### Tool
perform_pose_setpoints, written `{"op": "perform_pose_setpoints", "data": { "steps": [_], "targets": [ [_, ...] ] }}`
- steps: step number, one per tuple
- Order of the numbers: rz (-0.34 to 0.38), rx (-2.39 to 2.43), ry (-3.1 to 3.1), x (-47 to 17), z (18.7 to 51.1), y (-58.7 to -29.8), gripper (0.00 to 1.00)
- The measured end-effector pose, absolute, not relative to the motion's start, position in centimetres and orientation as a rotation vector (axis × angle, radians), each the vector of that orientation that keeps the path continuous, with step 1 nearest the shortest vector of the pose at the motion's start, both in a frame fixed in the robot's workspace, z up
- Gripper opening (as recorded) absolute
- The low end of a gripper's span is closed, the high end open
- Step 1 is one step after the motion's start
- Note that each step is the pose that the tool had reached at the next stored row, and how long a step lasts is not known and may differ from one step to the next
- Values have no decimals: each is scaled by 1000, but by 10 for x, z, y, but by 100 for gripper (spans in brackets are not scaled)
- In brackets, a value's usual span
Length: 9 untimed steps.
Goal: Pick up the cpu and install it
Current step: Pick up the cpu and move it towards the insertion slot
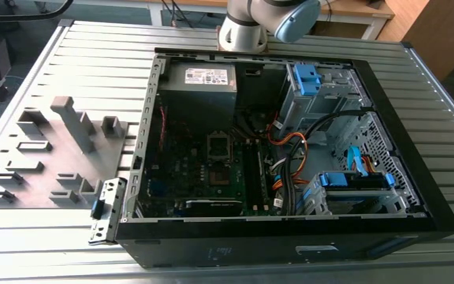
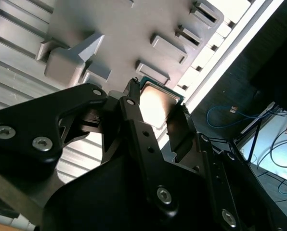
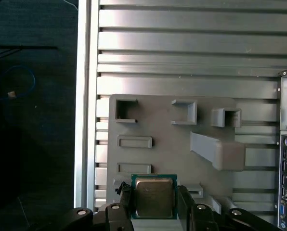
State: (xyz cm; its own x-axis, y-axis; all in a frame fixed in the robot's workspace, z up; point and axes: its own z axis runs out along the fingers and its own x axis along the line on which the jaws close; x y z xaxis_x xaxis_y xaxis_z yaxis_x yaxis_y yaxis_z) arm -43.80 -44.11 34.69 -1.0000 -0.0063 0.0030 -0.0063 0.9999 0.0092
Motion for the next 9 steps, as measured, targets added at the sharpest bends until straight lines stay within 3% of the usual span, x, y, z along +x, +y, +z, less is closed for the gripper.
{"op": "perform_pose_setpoints", "data": {
  "steps": [9],
  "targets": [
    [-14, 10, -3135, -409, 347, -442, 47]
  ]
}}
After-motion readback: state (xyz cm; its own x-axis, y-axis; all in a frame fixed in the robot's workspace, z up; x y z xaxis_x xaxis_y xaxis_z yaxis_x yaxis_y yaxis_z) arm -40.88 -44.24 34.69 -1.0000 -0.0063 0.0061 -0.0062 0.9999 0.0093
